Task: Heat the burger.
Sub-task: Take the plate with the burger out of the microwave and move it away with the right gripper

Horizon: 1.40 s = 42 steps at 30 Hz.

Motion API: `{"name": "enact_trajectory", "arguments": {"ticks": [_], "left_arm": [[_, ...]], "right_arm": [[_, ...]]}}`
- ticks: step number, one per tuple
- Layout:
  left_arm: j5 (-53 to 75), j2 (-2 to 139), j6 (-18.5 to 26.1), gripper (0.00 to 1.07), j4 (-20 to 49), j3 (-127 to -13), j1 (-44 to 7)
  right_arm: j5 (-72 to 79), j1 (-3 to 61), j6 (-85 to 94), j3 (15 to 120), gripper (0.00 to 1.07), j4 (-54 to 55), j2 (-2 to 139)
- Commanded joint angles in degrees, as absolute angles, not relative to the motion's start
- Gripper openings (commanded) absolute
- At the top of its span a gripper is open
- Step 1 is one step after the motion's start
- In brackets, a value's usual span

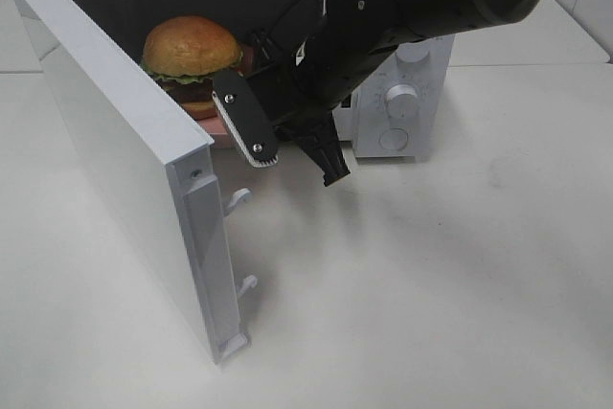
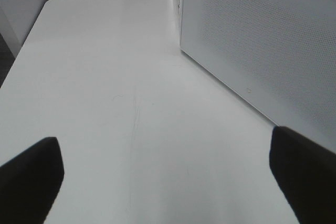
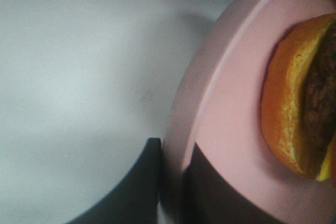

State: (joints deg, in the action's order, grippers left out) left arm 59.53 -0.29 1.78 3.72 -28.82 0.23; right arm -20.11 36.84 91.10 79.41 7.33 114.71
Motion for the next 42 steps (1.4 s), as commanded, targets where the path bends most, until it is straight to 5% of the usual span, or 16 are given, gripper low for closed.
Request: {"name": "enact_trajectory", "arguments": {"ticks": [1,42], "left_arm": [[59.4,-1.4,1.3,1.0,4.0,-28.6,0.3],[59.4,-1.4,1.3,1.0,4.0,-28.6,0.3]], "right_arm": [[-15.2,36.9,92.0,78.2,0.0,7.9,111.7],[-9.3,37.0,92.0,47.8,0.0,7.9,87.8]]}}
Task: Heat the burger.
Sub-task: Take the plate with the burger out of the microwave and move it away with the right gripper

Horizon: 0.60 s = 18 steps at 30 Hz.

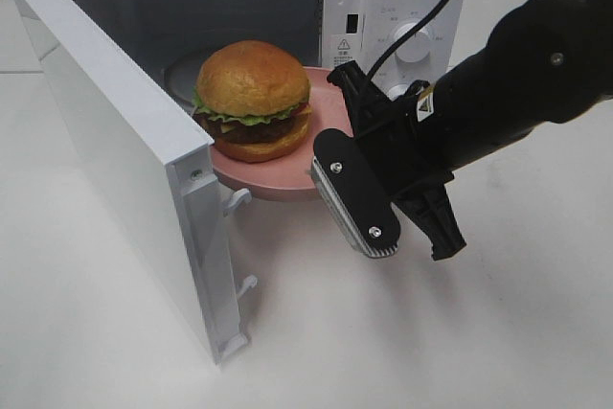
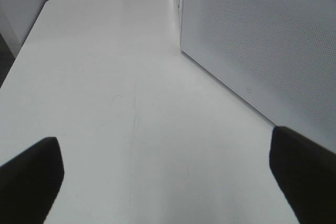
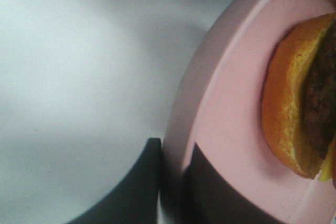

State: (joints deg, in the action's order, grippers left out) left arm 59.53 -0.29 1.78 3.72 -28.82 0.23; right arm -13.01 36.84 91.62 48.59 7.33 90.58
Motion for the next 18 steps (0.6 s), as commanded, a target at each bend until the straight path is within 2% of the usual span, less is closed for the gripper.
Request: {"name": "enact_trajectory", "arguments": {"ticks": [1,18], "left_arm": [[59.4,-1.4,1.3,1.0,4.0,-28.6,0.3],[59.4,-1.4,1.3,1.0,4.0,-28.6,0.3]], "right_arm": [[-9.3,37.0,92.0,46.6,0.0,7.9,86.6],[-10.4,37.0,90.6,38.2,0.0,7.9,75.2]]}}
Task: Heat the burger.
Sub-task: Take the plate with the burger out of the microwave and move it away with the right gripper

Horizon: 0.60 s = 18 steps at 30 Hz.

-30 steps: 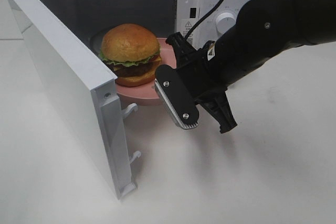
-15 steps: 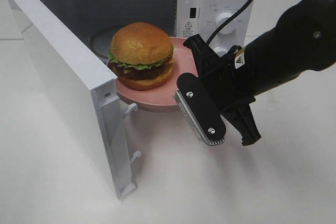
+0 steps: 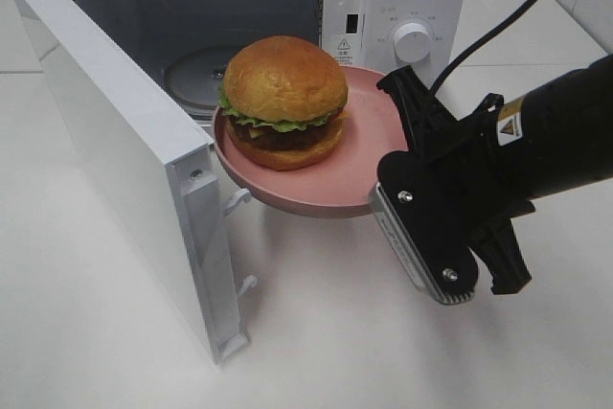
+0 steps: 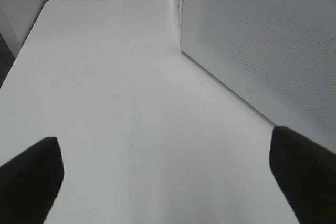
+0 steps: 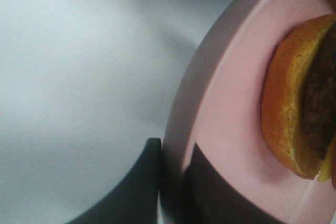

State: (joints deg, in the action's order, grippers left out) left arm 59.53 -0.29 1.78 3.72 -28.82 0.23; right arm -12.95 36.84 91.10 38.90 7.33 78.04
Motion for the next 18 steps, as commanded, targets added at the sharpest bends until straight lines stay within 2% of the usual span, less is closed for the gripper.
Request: {"name": "enact_trajectory", "arguments": {"ticks": [1,18], "left_arm": [[59.4,-1.4,1.3,1.0,4.0,-28.6,0.3],[59.4,-1.4,1.3,1.0,4.0,-28.6,0.3]], "right_arm": [[-10.8,37.0,90.6,37.6,0.0,7.9,74.5],[-15.0,37.0,88.1,30.3,0.0,7.8,61.8]]}}
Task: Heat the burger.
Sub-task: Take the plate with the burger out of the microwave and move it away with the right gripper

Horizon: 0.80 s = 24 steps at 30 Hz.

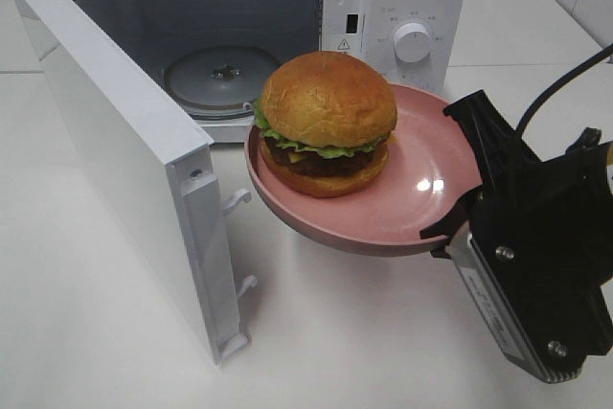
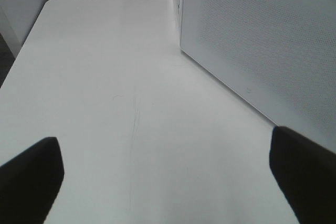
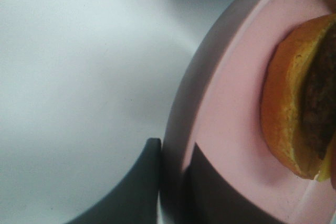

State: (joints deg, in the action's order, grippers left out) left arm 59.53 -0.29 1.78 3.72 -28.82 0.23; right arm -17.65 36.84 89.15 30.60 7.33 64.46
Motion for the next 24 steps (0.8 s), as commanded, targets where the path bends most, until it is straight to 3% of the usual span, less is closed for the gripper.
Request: {"name": "enact_trajectory", "arguments": {"ticks": [1,24], "left_arm": [[59.4,-1.4,1.3,1.0,4.0,-28.6,0.3],[59.4,-1.4,1.3,1.0,4.0,-28.6,0.3]], "right_arm": [[-15.8,36.9,87.8,29.7,0.0,7.7,60.6],[-32.3,36.9,75.0,27.0,0.0,-2.2,42.5]]}}
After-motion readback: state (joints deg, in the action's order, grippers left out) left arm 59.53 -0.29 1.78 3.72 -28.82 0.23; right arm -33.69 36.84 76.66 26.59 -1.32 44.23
